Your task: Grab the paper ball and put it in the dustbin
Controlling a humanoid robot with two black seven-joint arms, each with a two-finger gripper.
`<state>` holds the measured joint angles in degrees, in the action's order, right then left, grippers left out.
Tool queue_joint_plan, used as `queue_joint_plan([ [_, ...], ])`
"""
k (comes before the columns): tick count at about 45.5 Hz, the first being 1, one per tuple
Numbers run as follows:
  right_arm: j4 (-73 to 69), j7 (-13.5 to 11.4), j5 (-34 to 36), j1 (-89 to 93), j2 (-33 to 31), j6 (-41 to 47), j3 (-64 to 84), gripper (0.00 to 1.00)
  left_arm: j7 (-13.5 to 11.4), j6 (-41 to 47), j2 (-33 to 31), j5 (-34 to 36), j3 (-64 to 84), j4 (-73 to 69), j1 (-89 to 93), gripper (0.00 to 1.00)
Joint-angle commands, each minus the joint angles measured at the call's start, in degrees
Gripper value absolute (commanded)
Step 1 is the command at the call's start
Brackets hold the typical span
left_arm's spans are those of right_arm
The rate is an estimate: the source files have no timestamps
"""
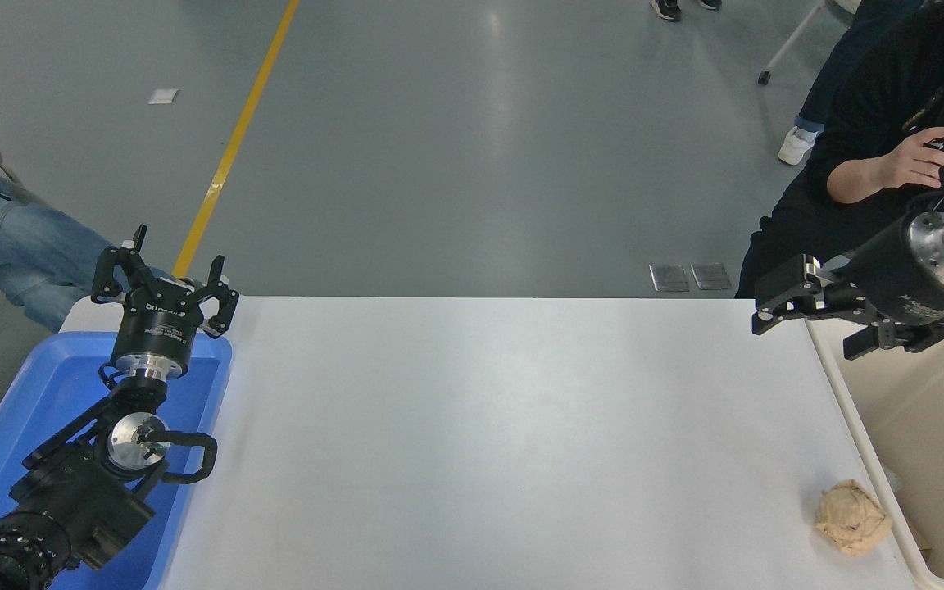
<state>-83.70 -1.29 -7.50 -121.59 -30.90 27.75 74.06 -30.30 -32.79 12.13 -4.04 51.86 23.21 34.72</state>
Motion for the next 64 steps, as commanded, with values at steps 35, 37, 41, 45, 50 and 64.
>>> queue_joint_plan([
  [35,15.05,-0.03,5.3,38.44,-1.71,-21.5,0.91,1.0,-0.02,0.01,0.0,0.0,0.0,0.0,0.0,0.99],
  [37,15.14,-0.03,6.53,39.76,-2.23,-21.68,-0.84,1.0,-0.02,0.01,0.0,0.0,0.0,0.0,0.0,0.99],
  [41,15.67,-0.03,6.98,42.39,-3.99,-21.77,-5.41,1.0,0.07,0.01,0.0,0.0,0.0,0.0,0.0,0.99],
  [45,16.81,-0.03,6.98,45.73,-4.52,-21.86,-9.11,1.0,-0.02,0.01,0.0,0.0,0.0,0.0,0.0,0.99],
  [50,18.39,-0.03,6.98,48.81,-4.7,-22.73,-11.31,1.0,0.07,0.01,0.0,0.0,0.0,0.0,0.0,0.99],
  [64,21.73,-0.03,7.06,53.91,-4.7,-23.0,-15.61,1.0,-0.02,0.01,0.0,0.0,0.0,0.0,0.0,0.99],
])
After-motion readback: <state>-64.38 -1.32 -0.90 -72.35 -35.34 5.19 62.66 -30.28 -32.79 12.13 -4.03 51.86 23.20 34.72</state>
